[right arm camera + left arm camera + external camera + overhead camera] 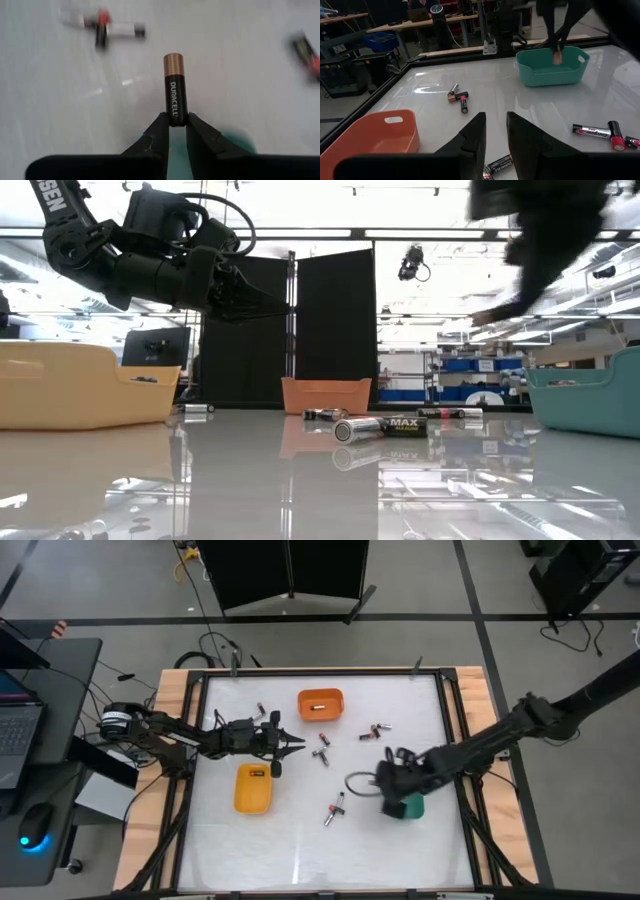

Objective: Sort batteries
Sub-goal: Put the brown battery into the green bin, then put the red battery into the yellow bin

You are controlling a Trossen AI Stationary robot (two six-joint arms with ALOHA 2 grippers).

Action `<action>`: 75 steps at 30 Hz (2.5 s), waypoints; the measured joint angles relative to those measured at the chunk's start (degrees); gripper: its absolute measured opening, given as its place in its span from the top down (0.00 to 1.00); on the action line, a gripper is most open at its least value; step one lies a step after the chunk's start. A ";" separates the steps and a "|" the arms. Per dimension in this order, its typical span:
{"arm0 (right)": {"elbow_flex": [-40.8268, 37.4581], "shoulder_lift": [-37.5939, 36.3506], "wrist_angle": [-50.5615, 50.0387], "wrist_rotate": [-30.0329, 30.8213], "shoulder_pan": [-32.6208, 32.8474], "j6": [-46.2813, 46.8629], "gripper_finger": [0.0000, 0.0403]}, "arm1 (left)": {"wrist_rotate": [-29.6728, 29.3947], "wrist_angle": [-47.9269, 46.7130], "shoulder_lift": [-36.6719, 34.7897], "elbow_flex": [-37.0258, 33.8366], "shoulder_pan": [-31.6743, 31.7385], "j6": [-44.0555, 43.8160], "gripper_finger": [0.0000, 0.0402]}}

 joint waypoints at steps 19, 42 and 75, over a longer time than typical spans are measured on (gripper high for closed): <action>-15.91 -1.65 -1.38 -4.77 6.89 4.51 0.86 | 0.01 0.00 0.00 0.02 0.02 -2.99 0.79; -14.48 -1.65 -2.50 -6.37 2.93 0.47 0.61 | 0.48 -3.08 -0.02 0.07 0.02 -4.86 0.79; -1.17 15.39 9.98 -5.97 -38.04 -54.02 0.59 | 0.46 -3.04 -0.02 0.07 0.02 -5.96 0.79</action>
